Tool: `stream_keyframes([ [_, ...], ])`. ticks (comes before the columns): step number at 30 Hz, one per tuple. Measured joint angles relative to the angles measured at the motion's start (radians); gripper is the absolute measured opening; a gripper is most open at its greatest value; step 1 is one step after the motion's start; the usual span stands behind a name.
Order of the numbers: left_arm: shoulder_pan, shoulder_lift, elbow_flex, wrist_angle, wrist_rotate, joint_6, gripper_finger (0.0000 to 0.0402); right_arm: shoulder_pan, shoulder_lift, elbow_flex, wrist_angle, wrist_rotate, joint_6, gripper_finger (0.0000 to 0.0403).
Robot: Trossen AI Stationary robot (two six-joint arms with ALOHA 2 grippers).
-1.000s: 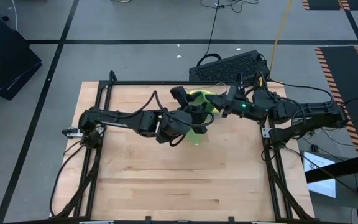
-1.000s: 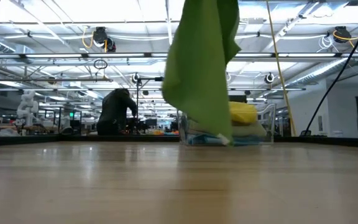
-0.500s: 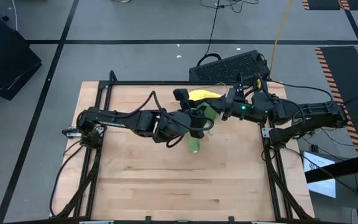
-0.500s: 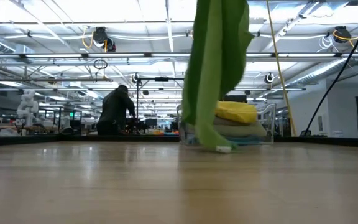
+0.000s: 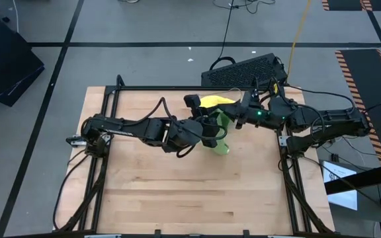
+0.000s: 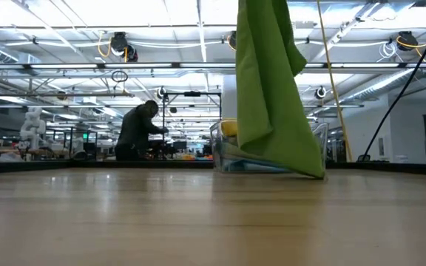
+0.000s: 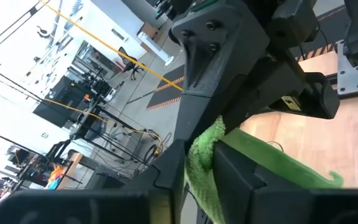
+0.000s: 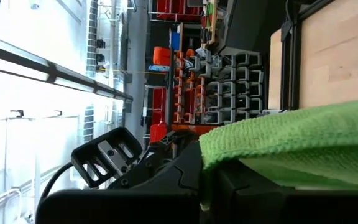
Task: Fold microfiber towels
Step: Fold the green towel
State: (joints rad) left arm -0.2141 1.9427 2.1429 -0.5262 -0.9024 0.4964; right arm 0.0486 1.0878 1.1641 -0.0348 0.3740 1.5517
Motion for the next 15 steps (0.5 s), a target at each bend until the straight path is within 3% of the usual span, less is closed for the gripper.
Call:
stream_keyframes([
  [9,-0.043,0.004,0.0,0.014,0.015,0.115,0.0112,-0.005,0.0,0.0,0.007,0.022,0.015,0.0006],
  [15,-0.032,0.003,0.0,0.013,-0.034,0.051,0.0113,-0.007,0.0,0.0,0.009,0.019,0.015,0.0006],
])
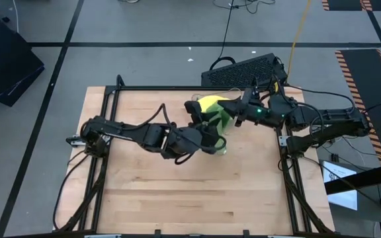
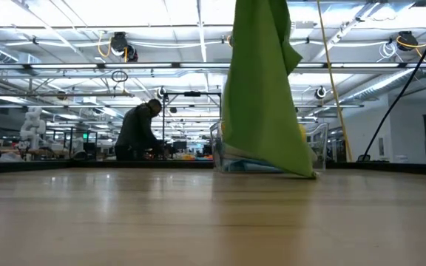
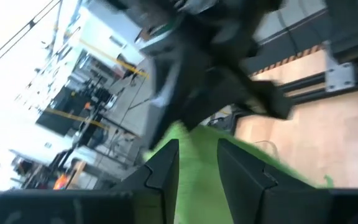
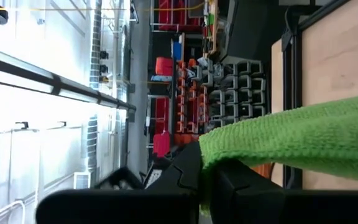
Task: Fold microfiber towels
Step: Fold the green towel
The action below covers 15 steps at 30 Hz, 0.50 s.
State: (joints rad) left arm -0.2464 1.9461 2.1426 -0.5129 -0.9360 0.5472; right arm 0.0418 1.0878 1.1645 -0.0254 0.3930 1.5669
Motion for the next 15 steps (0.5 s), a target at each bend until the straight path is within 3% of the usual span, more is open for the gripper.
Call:
stream_keyframes([
  [5,0.03,0.0,0.0,-0.009,-0.019,-0.049,0.0113,0.001,0.0,0.0,0.0,-0.001,-0.003,0.0006],
  [15,0.057,0.0,0.0,-0.009,0.05,-0.069,0.0109,0.001,0.0,0.0,-0.009,-0.001,-0.012,0.0006],
])
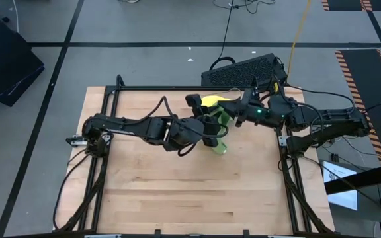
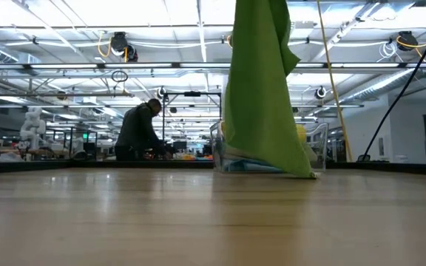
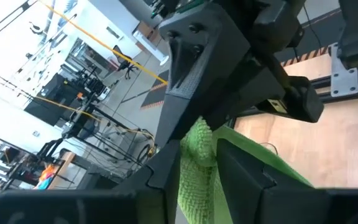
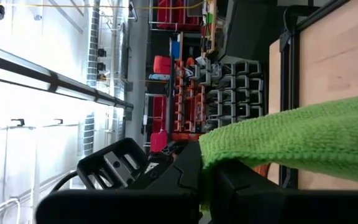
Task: Fold microfiber towels
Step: Fold the green towel
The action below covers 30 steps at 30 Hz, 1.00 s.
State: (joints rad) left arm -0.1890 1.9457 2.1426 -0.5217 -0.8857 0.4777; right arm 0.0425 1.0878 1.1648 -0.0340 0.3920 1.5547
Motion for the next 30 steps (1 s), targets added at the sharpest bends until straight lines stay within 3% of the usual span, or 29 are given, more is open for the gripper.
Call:
stream_keyframes([
  [8,0.001,0.0,0.0,0.0,0.042,0.007,0.0013,-0.003,0.0,0.0,-0.009,0.0,-0.003,0.0006],
  [14,0.0,0.0,0.0,-0.001,0.044,0.013,0.001,-0.003,-0.001,0.0,-0.066,-0.014,-0.033,0.0017],
  [18,-0.01,-0.03,-0.002,-0.041,0.075,-0.042,0.0006,-0.003,-0.009,0.0,-0.069,-0.059,-0.121,0.0064],
  [24,0.011,-0.101,0.0,-0.213,0.208,-0.296,0.0005,-0.003,-0.053,0.001,-0.102,-0.166,-0.386,0.0168],
  [27,0.039,-0.113,0.0,-0.281,0.314,-0.412,0.0005,-0.001,-0.094,0.001,-0.197,-0.235,-0.569,0.0215],
  [30,0.061,-0.123,0.0,-0.324,0.39,-0.494,0.0004,0.025,-0.128,0.001,-0.333,-0.229,-0.723,0.0249],
])
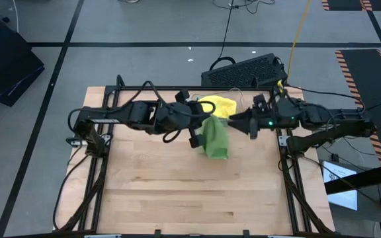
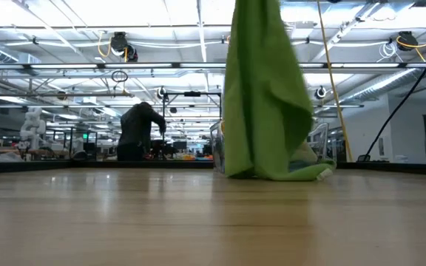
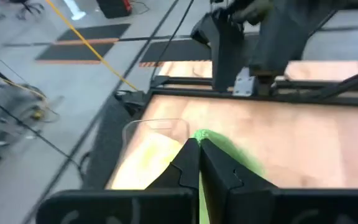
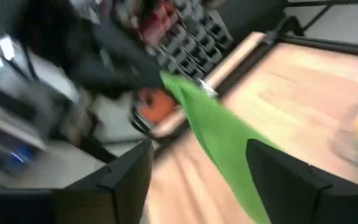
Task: Fold microfiber towels
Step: Fold the green towel
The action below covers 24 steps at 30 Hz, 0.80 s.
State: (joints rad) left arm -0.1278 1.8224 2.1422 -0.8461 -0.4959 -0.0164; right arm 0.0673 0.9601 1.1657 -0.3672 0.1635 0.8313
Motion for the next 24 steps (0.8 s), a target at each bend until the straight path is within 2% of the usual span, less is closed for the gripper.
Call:
stream_keyframes([
  [5,0.043,-0.002,0.0,-0.008,0.063,-0.11,0.0003,0.062,-0.017,0.0,-0.178,0.02,-0.176,0.027],
  [9,0.089,-0.002,0.0,-0.039,0.107,-0.21,0.0007,0.143,0.007,-0.065,-0.162,0.019,-0.252,0.0264],
  [15,0.124,-0.002,0.0,-0.071,0.133,-0.287,0.0005,0.252,0.061,-0.275,0.19,0.054,-0.273,0.0239],
  [20,0.13,-0.002,0.0,-0.088,0.133,-0.312,0.0004,0.328,0.124,-0.455,0.493,0.247,-0.422,0.0231],
  [24,0.129,-0.002,0.0,-0.088,0.133,-0.322,0.0009,0.349,0.221,-0.546,0.658,0.349,-0.473,0.0237],
])
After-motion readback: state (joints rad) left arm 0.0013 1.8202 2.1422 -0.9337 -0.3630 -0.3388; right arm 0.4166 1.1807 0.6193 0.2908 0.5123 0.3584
